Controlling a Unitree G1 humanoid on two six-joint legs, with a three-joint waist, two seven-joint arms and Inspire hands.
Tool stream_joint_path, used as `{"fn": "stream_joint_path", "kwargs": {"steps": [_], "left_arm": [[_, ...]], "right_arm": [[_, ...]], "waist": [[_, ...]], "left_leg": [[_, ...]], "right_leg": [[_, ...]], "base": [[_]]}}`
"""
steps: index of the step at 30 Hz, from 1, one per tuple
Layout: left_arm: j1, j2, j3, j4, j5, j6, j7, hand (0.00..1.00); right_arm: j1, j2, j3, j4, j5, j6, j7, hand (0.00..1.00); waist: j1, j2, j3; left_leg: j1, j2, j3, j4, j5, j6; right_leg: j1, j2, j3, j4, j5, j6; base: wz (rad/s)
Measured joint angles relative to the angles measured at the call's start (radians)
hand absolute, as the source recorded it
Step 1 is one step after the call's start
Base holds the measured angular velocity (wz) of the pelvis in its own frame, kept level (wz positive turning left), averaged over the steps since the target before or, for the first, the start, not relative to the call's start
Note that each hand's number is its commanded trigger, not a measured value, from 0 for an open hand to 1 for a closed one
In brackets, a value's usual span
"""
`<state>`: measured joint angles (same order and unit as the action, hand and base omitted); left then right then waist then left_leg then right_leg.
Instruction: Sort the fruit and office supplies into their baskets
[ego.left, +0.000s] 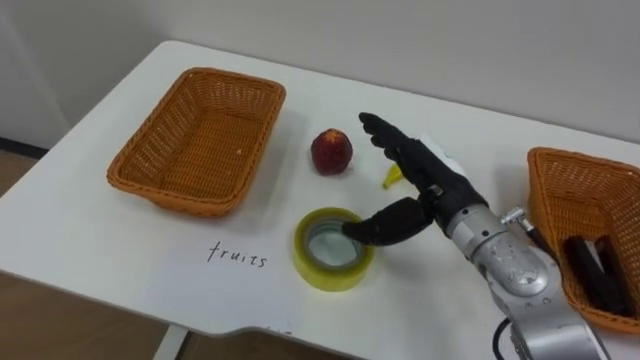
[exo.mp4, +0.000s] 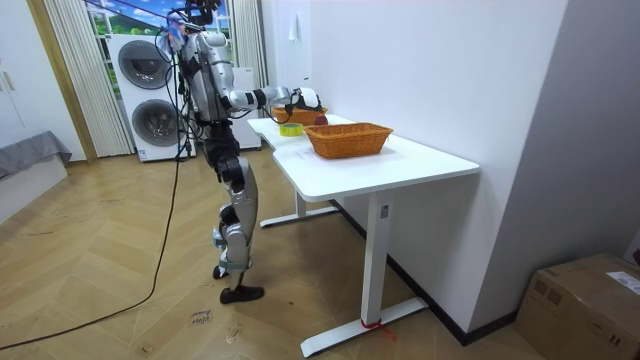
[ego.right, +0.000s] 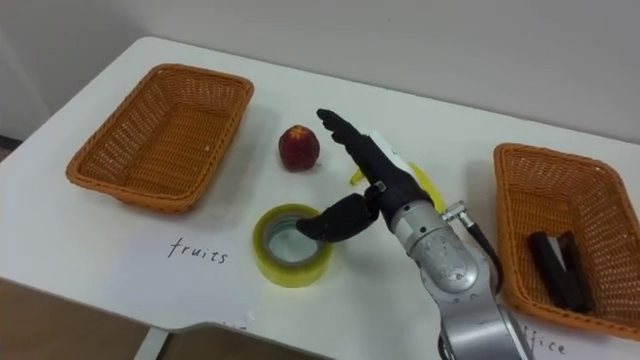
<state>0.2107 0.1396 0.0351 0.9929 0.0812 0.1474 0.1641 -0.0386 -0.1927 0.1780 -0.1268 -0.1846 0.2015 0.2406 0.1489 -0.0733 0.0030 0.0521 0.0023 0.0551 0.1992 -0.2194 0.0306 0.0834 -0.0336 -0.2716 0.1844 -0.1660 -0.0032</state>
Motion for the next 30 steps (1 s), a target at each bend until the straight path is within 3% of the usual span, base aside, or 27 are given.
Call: {"fn": "stream_joint_path", "kwargs": {"steps": [9, 17, 21, 30], "left_arm": [[-0.001, 0.015, -0.001, -0.016, -0.001, 0.019, -0.023, 0.00], [0.000, 0.023, -0.043, -0.060, -0.002, 0.029, -0.048, 0.00], [-0.003, 0.022, -0.049, -0.074, -0.002, 0.029, -0.048, 0.00], [-0.008, 0.021, -0.044, -0.075, -0.003, 0.029, -0.048, 0.00]], "right_arm": [[-0.001, -0.001, 0.073, 0.056, -0.029, 0.031, 0.000, 0.00], [-0.022, -0.001, 0.079, 0.105, -0.030, 0.039, 0.000, 0.00], [-0.022, -0.001, 0.079, 0.126, -0.037, 0.039, 0.000, 0.00], [-0.022, -0.001, 0.083, 0.137, -0.096, 0.039, -0.008, 0.00]], "waist": [[0.008, -0.012, 0.0008], [0.020, 0.003, 0.0068], [0.024, 0.011, 0.0031], [0.025, 0.005, 0.0000]], "left_leg": [[-0.008, 0.000, -0.012, 0.002, 0.000, 0.000], [-0.010, -0.001, -0.015, 0.005, 0.001, -0.001], [-0.015, -0.002, -0.015, 0.004, 0.002, -0.002], [-0.015, -0.004, -0.017, 0.002, 0.004, -0.003]], "right_leg": [[-0.001, 0.000, -0.006, -0.001, 0.000, 0.000], [-0.001, 0.001, -0.006, -0.001, 0.000, 0.000], [-0.007, 0.001, -0.006, -0.001, 0.000, 0.000], [-0.009, 0.001, -0.006, 0.000, 0.000, 0.000]], "base": [[0.03], [0.00], [0.00], [0.00]]}}
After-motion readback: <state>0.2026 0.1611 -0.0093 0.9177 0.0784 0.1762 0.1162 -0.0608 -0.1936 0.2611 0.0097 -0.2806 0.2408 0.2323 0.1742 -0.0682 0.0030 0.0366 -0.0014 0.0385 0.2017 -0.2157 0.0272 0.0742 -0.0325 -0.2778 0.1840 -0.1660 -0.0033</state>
